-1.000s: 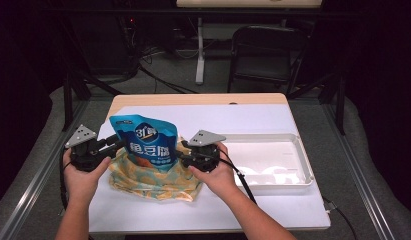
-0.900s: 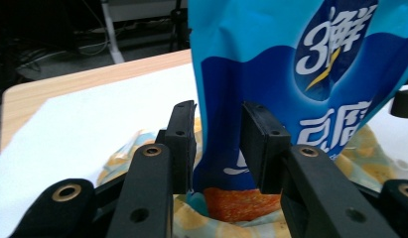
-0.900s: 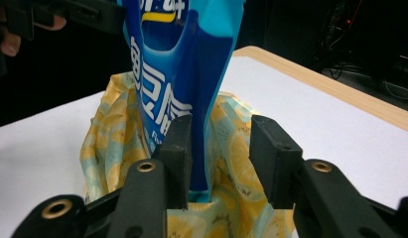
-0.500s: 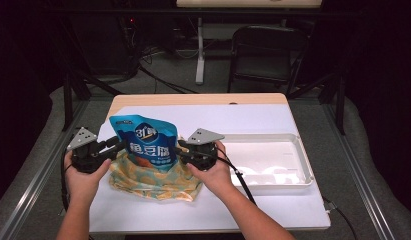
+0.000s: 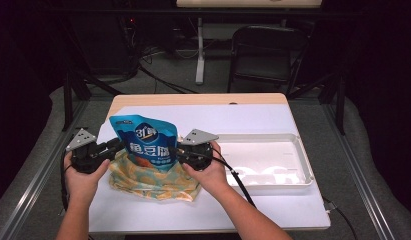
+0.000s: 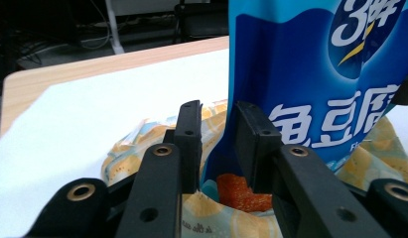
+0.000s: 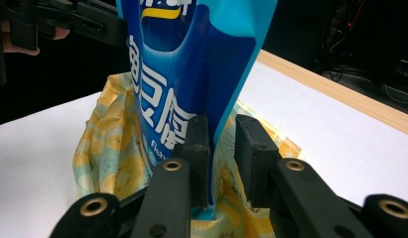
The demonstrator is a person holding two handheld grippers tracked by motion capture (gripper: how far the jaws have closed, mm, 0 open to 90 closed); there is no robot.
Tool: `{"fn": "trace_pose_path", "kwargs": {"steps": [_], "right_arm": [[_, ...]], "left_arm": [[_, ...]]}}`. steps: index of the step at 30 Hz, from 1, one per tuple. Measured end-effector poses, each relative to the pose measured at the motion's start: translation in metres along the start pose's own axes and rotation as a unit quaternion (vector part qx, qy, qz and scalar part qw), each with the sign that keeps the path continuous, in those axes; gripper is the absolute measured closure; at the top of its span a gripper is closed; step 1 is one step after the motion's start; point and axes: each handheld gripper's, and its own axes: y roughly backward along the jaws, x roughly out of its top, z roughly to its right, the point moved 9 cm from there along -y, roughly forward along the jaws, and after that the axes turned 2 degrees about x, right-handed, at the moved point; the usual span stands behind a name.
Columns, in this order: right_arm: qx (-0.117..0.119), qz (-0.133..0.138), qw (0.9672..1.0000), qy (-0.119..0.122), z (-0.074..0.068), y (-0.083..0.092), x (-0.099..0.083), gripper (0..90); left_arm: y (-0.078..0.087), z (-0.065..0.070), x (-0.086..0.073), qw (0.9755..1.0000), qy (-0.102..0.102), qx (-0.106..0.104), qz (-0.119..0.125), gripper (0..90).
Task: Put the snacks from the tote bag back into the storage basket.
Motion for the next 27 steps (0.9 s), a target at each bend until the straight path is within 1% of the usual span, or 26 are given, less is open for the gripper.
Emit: {"fn": "trace_pose_path", "kwargs": {"steps": [5, 9, 10, 14, 18, 20, 22, 24, 27], "right_arm": [[0.003, -0.004, 1.0000, -0.003, 0.000, -0.002, -0.002, 78.7], [0.004, -0.004, 1.0000, -0.002, -0.002, -0.004, -0.003, 78.8], [0.006, -0.004, 1.0000, -0.002, -0.002, -0.004, -0.003, 78.4], [0.006, -0.002, 1.0000, -0.006, 0.000, -0.004, -0.002, 75.7], [0.002, -0.003, 0.9999, -0.010, 0.002, -0.004, -0.002, 72.1], [0.000, -0.004, 0.9999, -0.011, 0.002, -0.004, -0.002, 73.0], [0.003, -0.004, 0.9999, -0.010, 0.001, -0.004, -0.003, 75.3], [0.003, -0.004, 1.0000, -0.008, 0.000, -0.004, -0.003, 75.4], [0.005, -0.002, 0.9999, -0.010, 0.000, -0.005, -0.003, 77.7]], "left_arm": [[-0.002, 0.000, -0.002, 1.0000, 0.001, -0.009, 0.000, 75.4], [-0.005, 0.001, -0.004, 0.9999, -0.002, -0.010, -0.005, 76.4], [-0.006, 0.001, -0.004, 1.0000, -0.001, -0.009, -0.001, 76.4], [-0.007, 0.001, -0.005, 1.0000, -0.004, -0.007, -0.001, 77.3], [-0.009, 0.001, -0.006, 1.0000, -0.005, -0.007, -0.001, 77.6], [-0.010, 0.002, -0.006, 0.9999, -0.005, -0.011, 0.000, 78.9], [-0.011, 0.003, -0.006, 0.9999, -0.008, -0.011, 0.002, 79.7], [-0.011, 0.003, -0.006, 0.9999, -0.010, -0.011, 0.003, 80.5], [-0.011, 0.004, -0.006, 0.9999, -0.011, -0.010, 0.004, 81.2]]}}
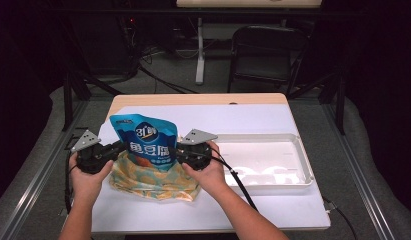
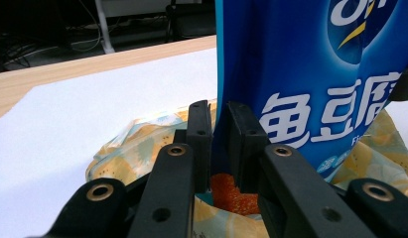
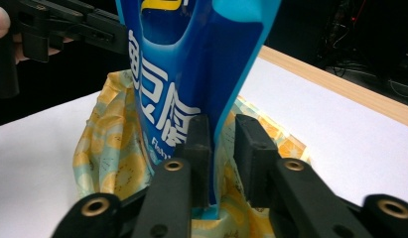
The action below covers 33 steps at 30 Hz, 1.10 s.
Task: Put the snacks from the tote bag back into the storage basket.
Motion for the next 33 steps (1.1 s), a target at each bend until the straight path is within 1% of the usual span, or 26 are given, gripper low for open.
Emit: {"fn": "trace_pose_path", "kwargs": {"steps": [6, 12, 16, 18, 26, 33], "right_arm": [[-0.004, 0.001, 1.0000, 0.005, -0.0006, -0.0003, 0.0001, 80.3], [0.004, 0.004, 1.0000, -0.001, -0.0020, -0.0013, 0.0001, 85.9], [0.003, 0.006, 1.0000, 0.005, -0.0038, -0.0015, 0.0005, 87.8], [0.002, 0.006, 0.9999, 0.008, -0.0044, -0.0016, 0.0005, 88.0], [0.004, 0.007, 0.9999, 0.007, -0.0052, -0.0018, 0.0010, 88.6], [0.001, 0.008, 1.0000, 0.006, -0.0047, -0.0015, 0.0011, 89.8]], "left_arm": [[-0.0009, 0.0006, 0.0003, 1.0000, -0.005, 0.004, 0.003, 82.1], [-0.0017, 0.0021, 0.0010, 0.9999, -0.007, 0.014, 0.003, 82.9], [-0.0020, 0.0010, 0.0009, 0.9998, -0.010, 0.016, 0.004, 82.9], [-0.0023, 0.0008, 0.0010, 0.9998, -0.009, 0.015, 0.004, 83.0], [-0.0029, -0.0001, 0.0029, 0.9999, -0.006, 0.012, 0.010, 83.2], [-0.0033, 0.0002, 0.0032, 0.9998, -0.011, 0.010, 0.011, 85.5]]}}
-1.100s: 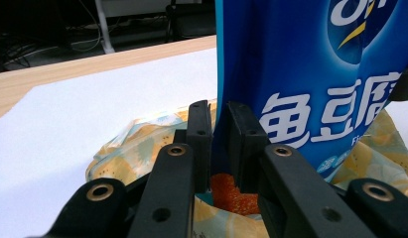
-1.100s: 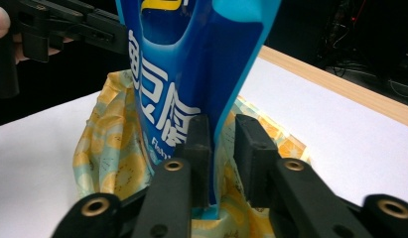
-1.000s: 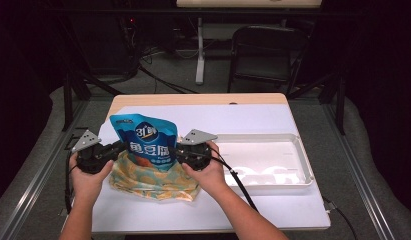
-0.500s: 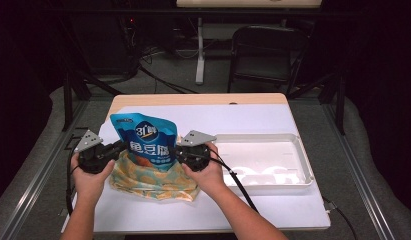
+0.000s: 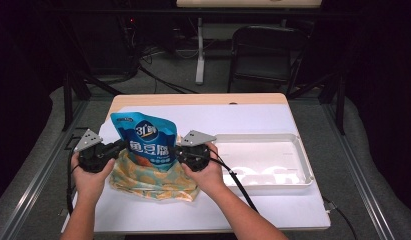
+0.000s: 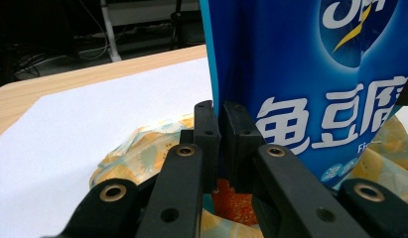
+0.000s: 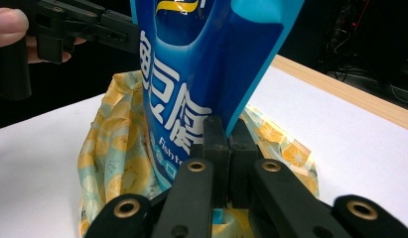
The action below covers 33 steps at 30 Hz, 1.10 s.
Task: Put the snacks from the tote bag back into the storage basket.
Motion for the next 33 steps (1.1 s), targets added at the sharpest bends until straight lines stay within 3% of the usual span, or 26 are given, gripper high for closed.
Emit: {"fn": "trace_pose_path", "kwargs": {"steps": [23, 33], "right_arm": [[-0.001, 0.007, 1.0000, 0.000, 0.0002, 0.0010, 0.0021, 90.0], [-0.001, 0.017, 0.9999, 0.002, 0.0000, 0.0048, 0.0079, 90.0]], "left_arm": [[0.0032, 0.0003, 0.0017, 0.9999, -0.012, 0.010, 0.000, 90.0], [0.0073, 0.0028, 0.0095, 0.9996, -0.020, 0.016, 0.009, 90.0]]}}
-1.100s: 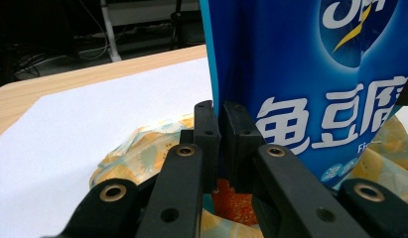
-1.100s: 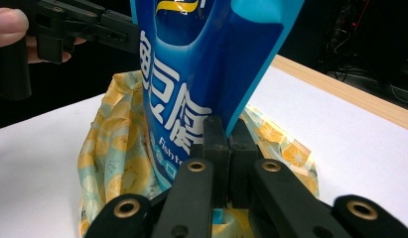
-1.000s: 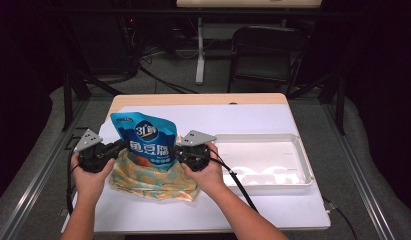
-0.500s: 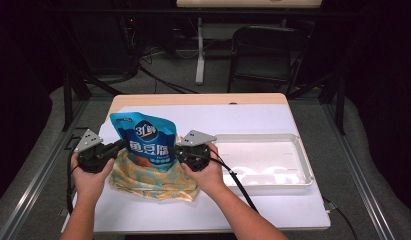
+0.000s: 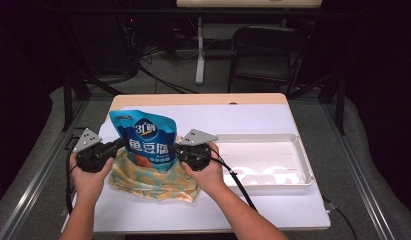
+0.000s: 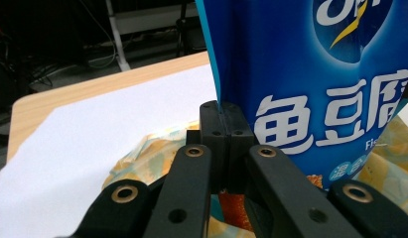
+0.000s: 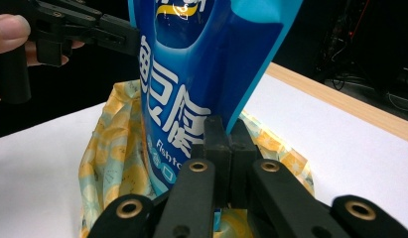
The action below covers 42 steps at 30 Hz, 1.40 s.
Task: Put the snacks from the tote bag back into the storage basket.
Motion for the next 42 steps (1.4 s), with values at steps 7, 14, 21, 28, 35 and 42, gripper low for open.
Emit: {"fn": "trace_pose_path", "kwargs": {"steps": [7, 14, 21, 28, 35, 42], "right_arm": [[0.001, 0.004, 1.0000, 0.007, -0.001, 0.005, 0.007, 90.0], [0.002, 0.008, 0.9999, 0.013, -0.003, 0.007, 0.014, 90.0], [0.002, 0.009, 0.9997, 0.021, -0.005, 0.011, 0.021, 90.0], [0.003, 0.017, 0.9995, 0.025, -0.007, 0.016, 0.030, 90.0], [0.000, 0.023, 0.9993, 0.031, -0.007, 0.023, 0.042, 90.0], [0.002, 0.029, 0.9989, 0.036, -0.010, 0.029, 0.049, 90.0]], "left_arm": [[0.004, 0.002, 0.007, 1.0000, -0.002, -0.001, 0.009, 90.0], [0.009, 0.001, 0.012, 0.9999, 0.000, 0.000, 0.016, 90.0], [0.013, 0.001, 0.018, 0.9997, 0.000, -0.003, 0.024, 90.0], [0.019, 0.002, 0.029, 0.9994, -0.005, -0.003, 0.035, 90.0], [0.023, 0.006, 0.038, 0.9989, -0.007, 0.000, 0.046, 90.0], [0.030, 0.007, 0.044, 0.9985, -0.008, -0.004, 0.053, 90.0]]}}
